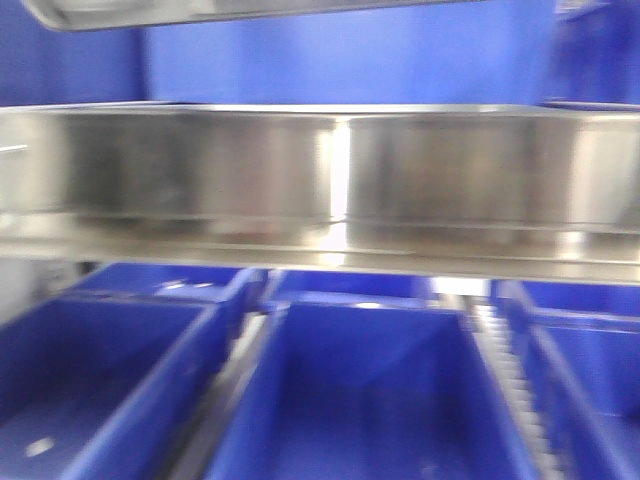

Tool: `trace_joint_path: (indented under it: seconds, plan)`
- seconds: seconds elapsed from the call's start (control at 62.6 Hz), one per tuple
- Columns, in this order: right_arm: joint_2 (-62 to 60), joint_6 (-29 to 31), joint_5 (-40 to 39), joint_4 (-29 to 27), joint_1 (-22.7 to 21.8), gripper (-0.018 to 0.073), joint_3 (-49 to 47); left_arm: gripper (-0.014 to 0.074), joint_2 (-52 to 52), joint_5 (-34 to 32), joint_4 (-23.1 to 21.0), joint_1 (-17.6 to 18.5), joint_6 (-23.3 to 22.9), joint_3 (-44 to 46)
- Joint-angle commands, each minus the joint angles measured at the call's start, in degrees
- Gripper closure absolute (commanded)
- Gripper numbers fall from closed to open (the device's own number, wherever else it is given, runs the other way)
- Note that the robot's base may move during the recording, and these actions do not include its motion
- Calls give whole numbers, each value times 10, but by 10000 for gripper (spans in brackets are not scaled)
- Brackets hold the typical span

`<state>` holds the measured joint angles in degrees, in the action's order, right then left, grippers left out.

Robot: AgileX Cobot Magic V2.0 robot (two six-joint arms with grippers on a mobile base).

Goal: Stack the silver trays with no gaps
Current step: 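Hold the tray in both grippers while the base drives to another shelf, then lower the held tray with both grippers onto the larger silver tray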

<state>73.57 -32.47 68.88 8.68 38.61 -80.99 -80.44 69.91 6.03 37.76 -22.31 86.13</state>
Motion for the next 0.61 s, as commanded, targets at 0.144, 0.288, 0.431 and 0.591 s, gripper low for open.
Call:
trace_joint_path:
  seconds: [0.144,0.288,0.431,0.591]
  plan:
    - [-21,17,-21,33,-2,503,-16,645,16,2,33,4,15,14]
    - [-21,17,-21,33,-2,503,-16,645,16,2,33,4,15,14]
    - [-21,17,-21,33,-2,503,-16,645,16,2,33,4,15,14]
    - [-21,17,-21,33,-2,503,-16,645,16,2,33,4,15,14]
